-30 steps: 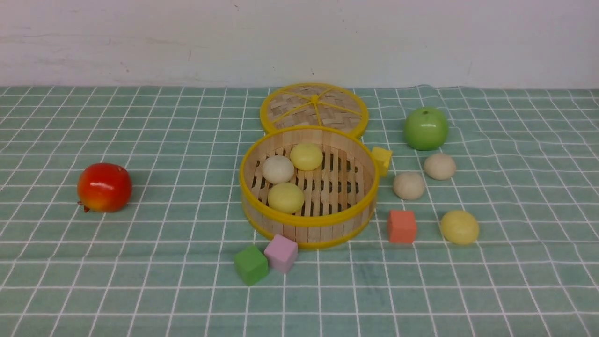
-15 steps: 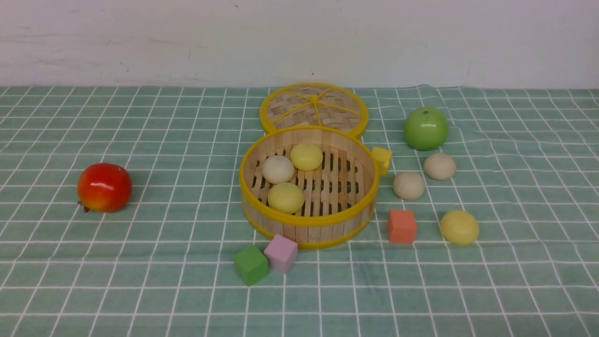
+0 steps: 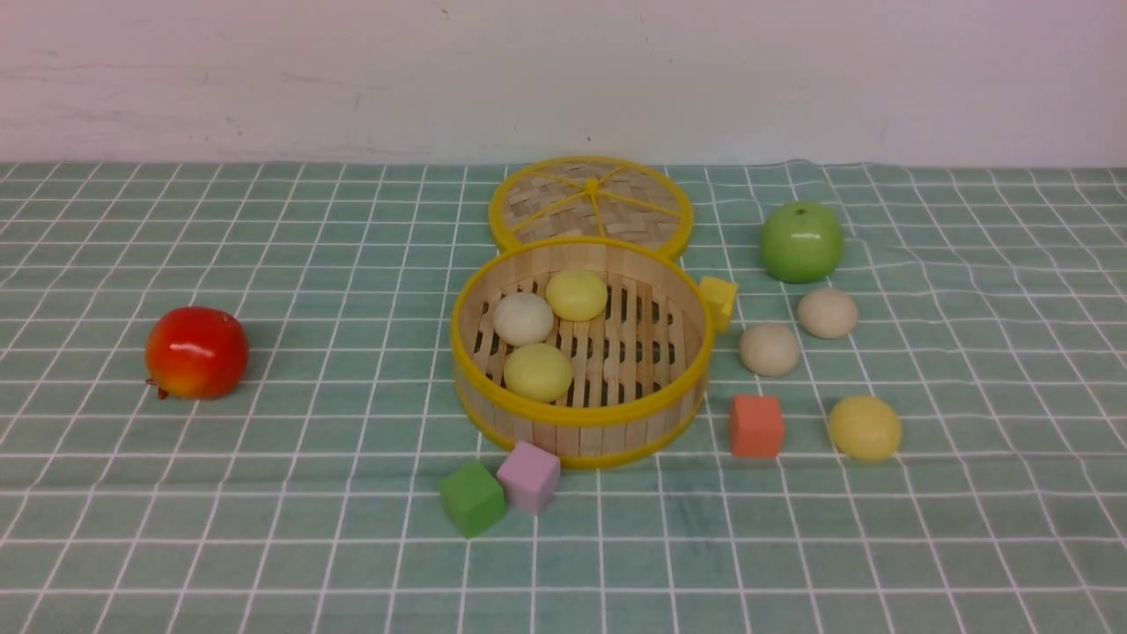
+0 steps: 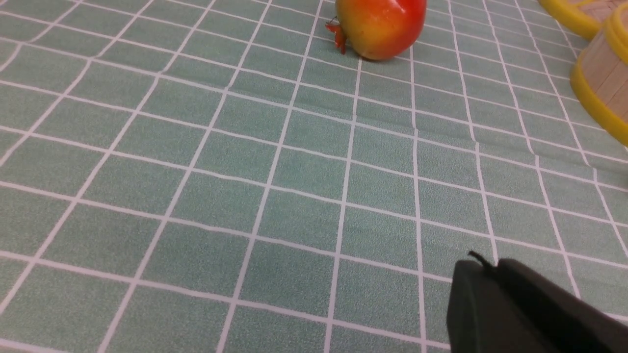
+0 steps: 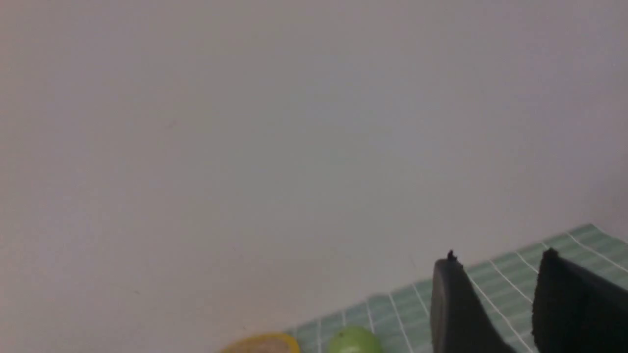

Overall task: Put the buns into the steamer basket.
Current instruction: Use the right arm to grab a steamed stuffed bun

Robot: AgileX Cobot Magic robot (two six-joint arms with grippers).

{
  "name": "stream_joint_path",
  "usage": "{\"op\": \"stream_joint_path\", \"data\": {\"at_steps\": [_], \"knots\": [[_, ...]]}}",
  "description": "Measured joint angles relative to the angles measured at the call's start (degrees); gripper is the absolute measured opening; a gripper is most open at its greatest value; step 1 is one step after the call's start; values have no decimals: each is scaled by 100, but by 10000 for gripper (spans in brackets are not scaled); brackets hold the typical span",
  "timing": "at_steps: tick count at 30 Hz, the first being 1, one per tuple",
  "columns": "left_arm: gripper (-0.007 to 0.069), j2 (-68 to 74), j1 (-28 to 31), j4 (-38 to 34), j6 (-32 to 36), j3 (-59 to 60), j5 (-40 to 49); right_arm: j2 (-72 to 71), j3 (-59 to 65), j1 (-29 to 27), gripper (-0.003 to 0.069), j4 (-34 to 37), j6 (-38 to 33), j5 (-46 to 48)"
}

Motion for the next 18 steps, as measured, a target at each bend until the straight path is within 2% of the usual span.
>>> {"op": "stream_joint_path", "data": {"at_steps": [5, 12, 18], "knots": [[39, 0, 0, 0, 0, 0, 0, 1564, -1279, 208, 240, -205, -272, 1386], [46, 0, 0, 0, 0, 0, 0, 2982, -1401, 708, 240, -113, -1160, 1697], [52, 0, 0, 0, 0, 0, 0, 4350, -1647, 980, 240, 246, -1501, 1989]]}}
